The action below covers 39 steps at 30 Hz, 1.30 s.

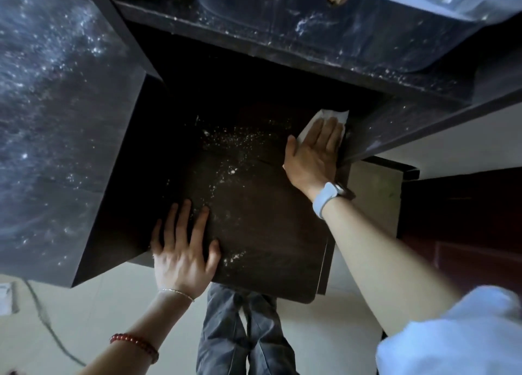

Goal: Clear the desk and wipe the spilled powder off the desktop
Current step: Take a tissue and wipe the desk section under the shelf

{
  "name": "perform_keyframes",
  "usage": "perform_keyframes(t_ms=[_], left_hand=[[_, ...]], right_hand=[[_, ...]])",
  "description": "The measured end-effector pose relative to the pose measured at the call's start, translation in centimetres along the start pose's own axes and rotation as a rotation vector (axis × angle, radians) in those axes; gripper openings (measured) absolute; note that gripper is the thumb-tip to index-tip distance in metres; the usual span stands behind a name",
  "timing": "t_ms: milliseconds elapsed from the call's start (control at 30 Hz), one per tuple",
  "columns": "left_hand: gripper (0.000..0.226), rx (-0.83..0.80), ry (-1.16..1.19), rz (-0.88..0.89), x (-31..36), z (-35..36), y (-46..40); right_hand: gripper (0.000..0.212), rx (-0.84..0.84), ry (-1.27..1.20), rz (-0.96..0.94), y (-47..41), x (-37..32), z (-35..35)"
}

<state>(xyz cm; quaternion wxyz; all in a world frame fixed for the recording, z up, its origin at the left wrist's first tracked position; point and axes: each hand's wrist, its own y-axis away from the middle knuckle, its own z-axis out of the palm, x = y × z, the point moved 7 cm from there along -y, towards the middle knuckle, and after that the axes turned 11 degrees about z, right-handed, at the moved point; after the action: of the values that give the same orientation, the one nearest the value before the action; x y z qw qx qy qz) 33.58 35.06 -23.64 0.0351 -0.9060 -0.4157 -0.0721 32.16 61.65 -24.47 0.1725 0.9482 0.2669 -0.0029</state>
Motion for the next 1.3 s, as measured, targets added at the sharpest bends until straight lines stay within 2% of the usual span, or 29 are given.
perform_keyframes(t_ms=[100,167,233,300,400,433,467,500,600,667,700,767,867,933,967,1000,1100,1167,1200,1233,1300], left_hand=[[0.056,-0.001,0.009,-0.002,-0.1,0.0,0.1],[0.056,-0.003,0.008,-0.001,0.0,0.0,0.1],[0.056,-0.010,0.007,-0.012,0.0,0.0,0.1],[0.056,-0.018,0.002,-0.015,-0.1,0.2,0.2],[0.056,-0.019,0.001,-0.008,-0.1,0.2,0.1],[0.056,-0.020,-0.001,-0.006,-0.1,0.3,0.1],[0.056,-0.021,-0.003,-0.004,-0.2,0.4,0.1],[0.056,-0.024,-0.004,-0.003,-0.2,0.4,0.2],[0.055,-0.037,0.003,-0.010,-0.3,0.3,0.2],[0.056,-0.043,0.012,-0.016,-0.4,0.3,0.2],[0.056,-0.043,0.016,-0.018,-0.4,0.3,0.1],[0.056,-0.043,0.016,-0.013,-0.4,0.3,0.1],[0.055,-0.051,0.015,-0.008,-0.3,0.3,0.1],[0.055,-0.054,0.018,-0.007,-0.4,0.4,0.2],[0.054,-0.051,0.021,-0.004,-0.4,0.3,0.2],[0.054,-0.044,0.024,0.000,-0.3,0.3,0.1],[0.053,-0.026,0.033,0.007,-0.3,0.1,0.1],[0.052,-0.015,0.040,0.008,-0.2,0.0,0.1],[0.052,-0.011,0.044,0.009,-0.2,0.1,0.1],[0.052,-0.007,0.048,0.009,-0.3,0.1,0.1],[0.051,-0.007,0.056,0.008,-0.3,0.2,0.2]], right_hand=[[0.070,0.054,-0.014,-0.168,5.8,0.6,1.7],[0.069,0.011,0.038,-0.363,8.8,1.2,2.4],[0.068,-0.035,0.074,-0.501,8.0,1.3,2.1],[0.067,0.014,0.035,-0.487,4.8,0.4,0.8],[0.059,0.084,-0.120,-0.222,-1.1,-1.6,-0.8],[0.060,0.062,-0.121,-0.185,-1.7,-2.6,-0.6],[0.060,0.038,-0.079,-0.239,-1.2,-3.7,-0.1],[0.060,0.019,-0.014,-0.379,0.5,-4.8,0.6],[0.059,-0.049,0.158,-0.971,10.6,-5.1,3.5],[0.055,-0.114,0.218,-1.139,13.9,-3.3,4.1],[0.055,-0.136,0.236,-1.150,13.3,-3.0,4.1],[0.056,-0.109,0.241,-1.032,9.5,-3.8,3.0],[0.059,0.024,0.103,-0.571,0.9,-5.8,0.8],[0.060,0.055,0.025,-0.366,-2.1,-7.5,0.4],[0.060,0.045,0.018,-0.365,-2.0,-8.6,0.6],[0.058,0.031,0.030,-0.444,-1.0,-9.8,1.0],[0.057,-0.012,0.111,-0.983,6.2,-10.9,2.9],[0.054,-0.086,0.217,-1.188,8.9,-8.9,3.4],[0.053,-0.113,0.236,-1.182,8.3,-7.9,3.1],[0.053,-0.134,0.237,-1.089,6.7,-7.1,2.5],[0.055,-0.055,0.163,-0.711,2.0,-5.3,0.8]])
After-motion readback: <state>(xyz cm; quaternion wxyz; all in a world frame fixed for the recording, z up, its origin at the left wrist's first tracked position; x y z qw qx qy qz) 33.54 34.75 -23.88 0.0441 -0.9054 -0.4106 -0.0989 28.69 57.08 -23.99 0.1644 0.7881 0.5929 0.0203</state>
